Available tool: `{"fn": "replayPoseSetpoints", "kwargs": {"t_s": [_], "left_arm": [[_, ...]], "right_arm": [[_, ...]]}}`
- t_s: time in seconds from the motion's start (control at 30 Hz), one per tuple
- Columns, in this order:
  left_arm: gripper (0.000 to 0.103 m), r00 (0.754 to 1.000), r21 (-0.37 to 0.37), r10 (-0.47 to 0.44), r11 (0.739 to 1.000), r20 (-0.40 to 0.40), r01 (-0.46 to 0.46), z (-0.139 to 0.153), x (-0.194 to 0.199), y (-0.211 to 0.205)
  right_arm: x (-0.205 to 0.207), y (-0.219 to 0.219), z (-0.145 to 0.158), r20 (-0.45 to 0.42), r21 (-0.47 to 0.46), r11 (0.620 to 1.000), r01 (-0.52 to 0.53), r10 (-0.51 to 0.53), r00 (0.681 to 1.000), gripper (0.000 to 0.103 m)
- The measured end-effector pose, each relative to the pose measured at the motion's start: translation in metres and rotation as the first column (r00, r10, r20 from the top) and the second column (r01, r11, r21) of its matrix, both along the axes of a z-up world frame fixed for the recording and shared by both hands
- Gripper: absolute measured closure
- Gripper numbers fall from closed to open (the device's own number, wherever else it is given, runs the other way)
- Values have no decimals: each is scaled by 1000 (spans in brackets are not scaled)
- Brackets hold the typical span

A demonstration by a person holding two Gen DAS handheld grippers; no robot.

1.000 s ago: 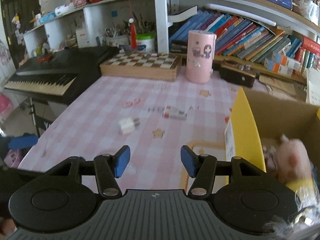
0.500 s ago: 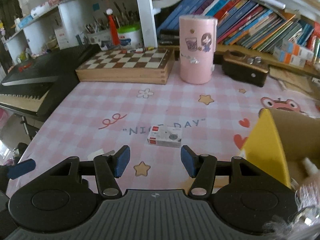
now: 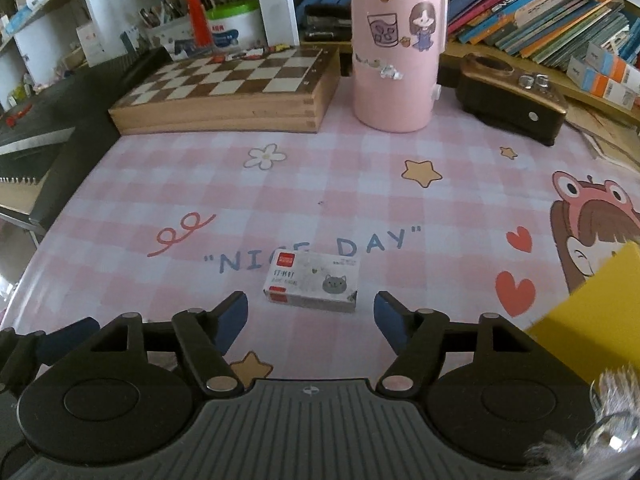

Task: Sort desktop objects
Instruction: 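Grasp the white charger plug with left gripper while right gripper grasps white staple box, then carry the white plug and staple box with both grippers over the yellow box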

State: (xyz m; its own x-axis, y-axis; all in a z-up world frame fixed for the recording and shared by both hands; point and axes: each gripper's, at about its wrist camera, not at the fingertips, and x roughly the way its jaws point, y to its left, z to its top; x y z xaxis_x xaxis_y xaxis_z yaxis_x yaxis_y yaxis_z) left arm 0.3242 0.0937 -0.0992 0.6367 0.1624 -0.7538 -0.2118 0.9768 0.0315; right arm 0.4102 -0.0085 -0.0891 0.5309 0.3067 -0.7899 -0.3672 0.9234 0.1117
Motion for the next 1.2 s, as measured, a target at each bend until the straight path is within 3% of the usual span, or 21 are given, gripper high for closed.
{"fn": "replayPoseSetpoints", "kwargs": {"t_s": [0.13, 0.2, 0.23, 0.33, 0.37, 0.77, 1.2], "left_arm": [[47, 1000, -24, 10, 1000, 2, -10, -1, 2, 2], [64, 1000, -18, -3, 1000, 6, 3, 0, 2, 3], [68, 1000, -21, -6, 1000, 8, 6, 0, 1, 4], [68, 1000, -51, -5, 999, 2, 5, 2, -1, 10], [68, 1000, -59, 3, 998, 0, -3, 4, -4, 13], [68, 993, -113, 65, 992, 102, -53, 40, -38, 27], [68, 976, -120, -39, 991, 215, 66, 96, -106, 28]], "right_arm": [[6, 6, -4, 8, -15, 1000, -15, 15, 1000, 35], [8, 8, -6, 15, -22, 1000, -16, 16, 1000, 35], [9, 8, -8, 15, -26, 1000, -8, 9, 1000, 35], [11, 11, -11, 38, -29, 1000, 5, -4, 999, 38], [12, 12, -11, 47, -38, 999, 5, -3, 999, 49], [-10, -7, 11, 60, 17, 1000, -2, 1, 998, 49], [-98, -46, 82, 174, 98, 991, -93, 75, 982, 49]]}}
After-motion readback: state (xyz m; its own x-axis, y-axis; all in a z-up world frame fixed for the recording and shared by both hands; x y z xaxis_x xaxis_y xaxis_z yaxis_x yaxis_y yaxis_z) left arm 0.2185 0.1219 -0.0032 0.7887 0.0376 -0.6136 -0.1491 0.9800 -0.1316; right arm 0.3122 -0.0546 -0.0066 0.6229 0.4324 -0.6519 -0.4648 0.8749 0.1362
